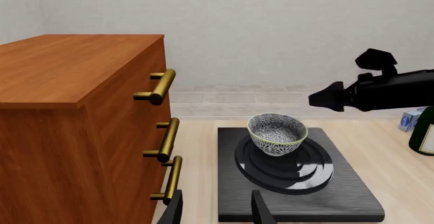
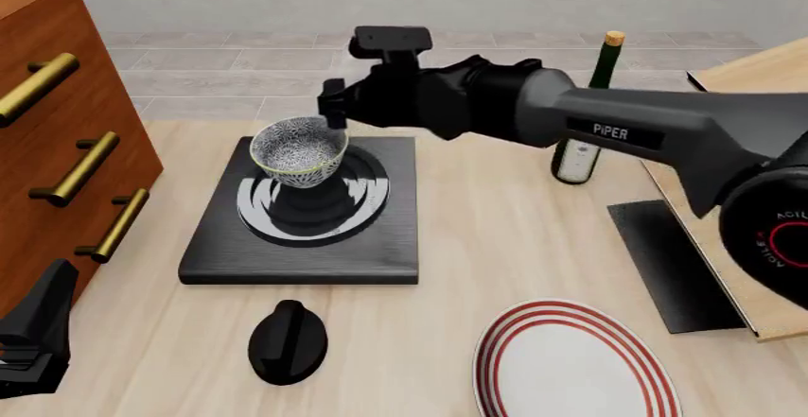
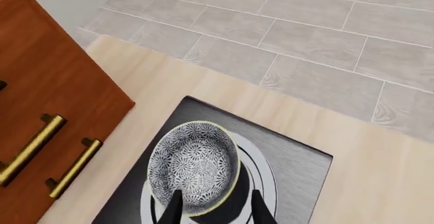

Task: Put the bowl on the stove.

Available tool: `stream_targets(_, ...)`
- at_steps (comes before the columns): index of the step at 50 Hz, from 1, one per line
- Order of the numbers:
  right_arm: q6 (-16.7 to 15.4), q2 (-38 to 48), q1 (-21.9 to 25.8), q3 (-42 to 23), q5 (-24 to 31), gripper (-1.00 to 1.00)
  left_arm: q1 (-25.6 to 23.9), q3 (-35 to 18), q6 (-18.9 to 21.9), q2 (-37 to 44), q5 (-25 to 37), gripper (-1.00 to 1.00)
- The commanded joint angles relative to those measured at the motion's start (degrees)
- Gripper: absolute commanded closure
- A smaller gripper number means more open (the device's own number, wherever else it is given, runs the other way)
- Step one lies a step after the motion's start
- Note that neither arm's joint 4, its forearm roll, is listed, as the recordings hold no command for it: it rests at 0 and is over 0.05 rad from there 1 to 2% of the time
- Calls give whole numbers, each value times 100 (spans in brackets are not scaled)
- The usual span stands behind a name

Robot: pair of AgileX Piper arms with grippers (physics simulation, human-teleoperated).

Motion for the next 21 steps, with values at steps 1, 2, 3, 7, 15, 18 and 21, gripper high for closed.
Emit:
stream_targets(1,-67,-604,41,653,-300,-100,0,0,0,0,0,-100)
stream_targets(2,-46,-654,64,714,-322,-100,0,0,0,0,0,-100)
stream_targets(3,-76,-762,72,824,-371,-100,0,0,0,0,0,-100)
stream_targets(7,-52,-968,92,1039,-468,-100,0,0,0,0,0,-100)
stream_targets(15,-69,-1345,110,1449,-643,-100,0,0,0,0,0,-100)
stream_targets(18,-41,-1491,156,1640,-735,-100,0,0,0,0,0,-100)
stream_targets(21,-37,-1708,200,1945,-884,-100,0,0,0,0,0,-100)
